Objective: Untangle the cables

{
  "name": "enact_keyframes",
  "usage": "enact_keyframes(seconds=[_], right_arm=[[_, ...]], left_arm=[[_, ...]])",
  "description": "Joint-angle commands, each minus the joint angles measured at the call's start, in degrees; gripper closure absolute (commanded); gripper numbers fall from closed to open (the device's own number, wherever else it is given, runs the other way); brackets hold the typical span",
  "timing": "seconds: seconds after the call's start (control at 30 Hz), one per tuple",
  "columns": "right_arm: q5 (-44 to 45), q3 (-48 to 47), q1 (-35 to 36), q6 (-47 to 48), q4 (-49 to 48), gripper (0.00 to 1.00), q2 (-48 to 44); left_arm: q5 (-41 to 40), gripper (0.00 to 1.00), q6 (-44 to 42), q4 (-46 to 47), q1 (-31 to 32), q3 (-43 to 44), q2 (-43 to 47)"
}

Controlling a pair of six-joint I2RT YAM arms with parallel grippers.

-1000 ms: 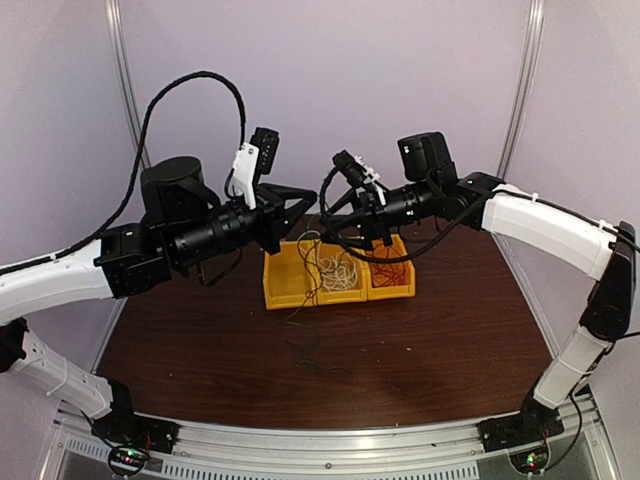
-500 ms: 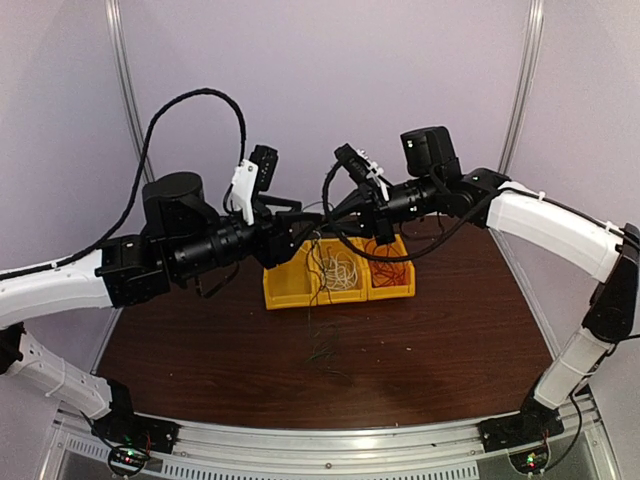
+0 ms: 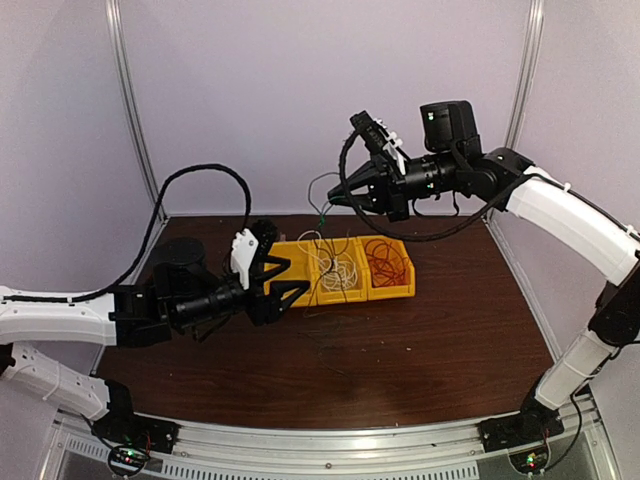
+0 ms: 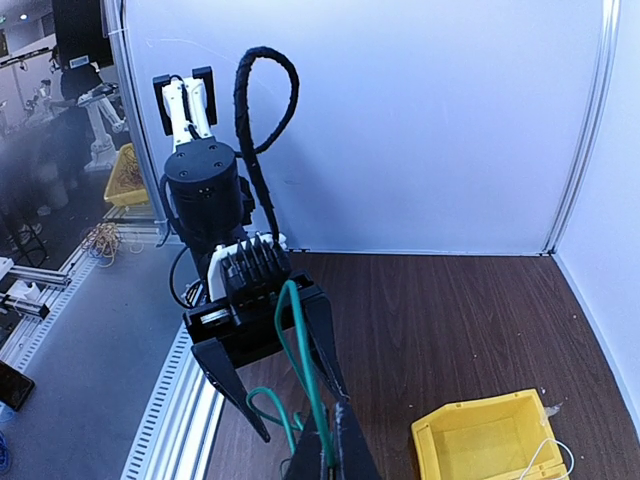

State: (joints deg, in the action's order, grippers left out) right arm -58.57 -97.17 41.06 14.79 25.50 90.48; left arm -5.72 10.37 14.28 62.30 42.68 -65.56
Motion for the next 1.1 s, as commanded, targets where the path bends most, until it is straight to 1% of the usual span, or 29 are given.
enact_keyframes(seconds=[0.0,0.1,0.23,0.33,0.4,0.53,0.6,0.73,0.8,0.87,0.97,1.07], right_arm=[[0.66,-0.87,-0.28,-0.71,0.54,1.00,-0.83],[0.60,-0.92,-0.28,-0.95,0.27,1.00,-0.82],[0.69,-0.76,-0.29,-1.16,0.26,1.00,-0.87],[0.74,-0.50,-0.28,-1.15,0.22,1.00,-0.98],[0.69,-0.32,-0.29,-1.02,0.19,1.00,-1.05],[0.73,-0.13,-0.28,-1.00,0.09,1.00,-1.02],[0.73,-0.13,-0.32,-1.02,0.08,1.00,-0.99],[0.77,-0.05,-0.29,-1.23,-0.11,1.00,-0.87],[0.86,0.17,-0.28,-1.25,-0.26,1.00,-1.06],[1.10,0.30,-0.27,-1.12,-0.13,1.00,-1.20],[0.57,-0.12,-1.89,-2.51,-1.16,1.00,-1.40],[-1.25,-3.50,-7.73,-4.06,-1.54,1.00,-1.87]], left_arm=[[-1.19,0.38,-2.42,6.63,-0.08,2.75,-3.55],[-1.33,0.40,-3.79,9.75,-0.08,3.41,-5.60],[-0.75,0.47,-4.56,11.64,-0.08,5.50,-7.57],[-2.79,0.51,-4.49,13.31,-0.08,5.97,-7.61],[-3.76,0.52,-4.41,14.12,-0.12,6.12,-7.13],[-3.21,0.57,-4.68,14.29,-0.09,7.49,-7.21],[-3.21,0.62,-4.91,13.07,-0.16,8.68,-8.06],[-3.38,0.77,-4.43,12.45,-0.11,9.34,-9.01],[-3.27,0.86,-4.21,12.64,-0.16,9.10,-8.84],[-3.60,0.99,-4.14,12.61,-0.11,8.71,-8.58],[-6.33,1.00,-2.86,11.99,-0.21,6.67,-7.61],[-9.44,1.00,-0.96,8.46,-0.38,2.60,-4.87]])
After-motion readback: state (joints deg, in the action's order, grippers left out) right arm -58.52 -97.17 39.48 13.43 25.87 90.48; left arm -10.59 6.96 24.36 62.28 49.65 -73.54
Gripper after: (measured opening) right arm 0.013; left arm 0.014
